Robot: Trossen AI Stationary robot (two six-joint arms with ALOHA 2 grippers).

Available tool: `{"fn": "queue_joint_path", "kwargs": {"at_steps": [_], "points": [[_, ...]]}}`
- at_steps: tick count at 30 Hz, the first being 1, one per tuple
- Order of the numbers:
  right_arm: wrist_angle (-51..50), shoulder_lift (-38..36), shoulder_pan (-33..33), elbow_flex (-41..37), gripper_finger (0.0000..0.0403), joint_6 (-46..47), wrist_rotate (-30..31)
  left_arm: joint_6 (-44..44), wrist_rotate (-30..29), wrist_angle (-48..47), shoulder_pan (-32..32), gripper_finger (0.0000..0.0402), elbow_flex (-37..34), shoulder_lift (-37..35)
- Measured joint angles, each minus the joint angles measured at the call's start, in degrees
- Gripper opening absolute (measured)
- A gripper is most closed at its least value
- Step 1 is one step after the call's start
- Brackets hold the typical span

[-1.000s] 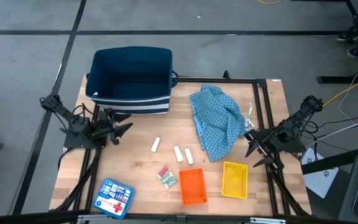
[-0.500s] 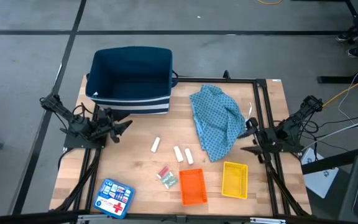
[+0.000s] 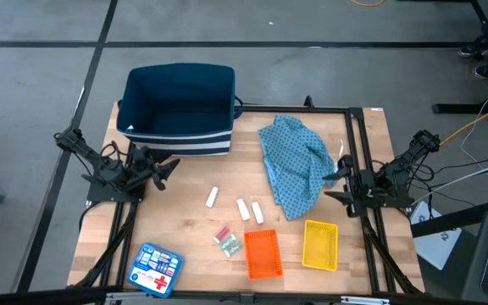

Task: Pick & Place Medicine items
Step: Put the red pill bottle into the orange bin

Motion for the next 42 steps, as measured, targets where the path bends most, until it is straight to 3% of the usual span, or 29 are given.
{"fn": "queue_joint_path", "kwargs": {"at_steps": [2, 8, 13, 21, 28, 34, 37, 42], "points": [[0.0, 0.0, 0.0, 0.0, 0.0220, 0.0, 0.0, 0.6, 1.3, -0.1, 0.0, 0.0247, 0.0, 0.0], [0.0, 0.0, 0.0, 0.0, 0.0220, 0.0, 0.0, 0.6, 21.1, -0.1, 0.0, 0.0247, 0.0, 0.2], [0.0, 0.0, 0.0, 0.0, 0.0220, 0.0, 0.0, -3.7, 31.3, 1.8, 0.0, 0.0247, 0.0, 3.7], [0.5, 0.0, 0.0, 0.0, 0.0220, -0.2, 0.9, -5.9, 32.7, 13.9, 0.0, 0.0247, 0.5, 22.4], [0.4, 0.0, 0.0, 0.0, 0.0220, 0.0, 2.5, -4.6, 32.6, 14.9, 0.0, 0.0247, 11.1, 43.0], [0.4, 0.0, 0.0, 0.0, 0.0220, 0.5, 2.5, -4.5, 33.2, 3.6, 0.0, 0.0247, 26.2, 57.4], [0.2, 0.0, 0.0, 0.0, 0.0220, 1.7, 2.5, -9.4, 31.5, -6.2, 0.0, 0.0247, 33.5, 63.0], [-0.7, 0.0, 0.0, 0.0, 0.0220, 3.3, 2.4, -19.3, 35.5, -16.9, -0.1, 0.0247, 42.3, 70.3]]}}
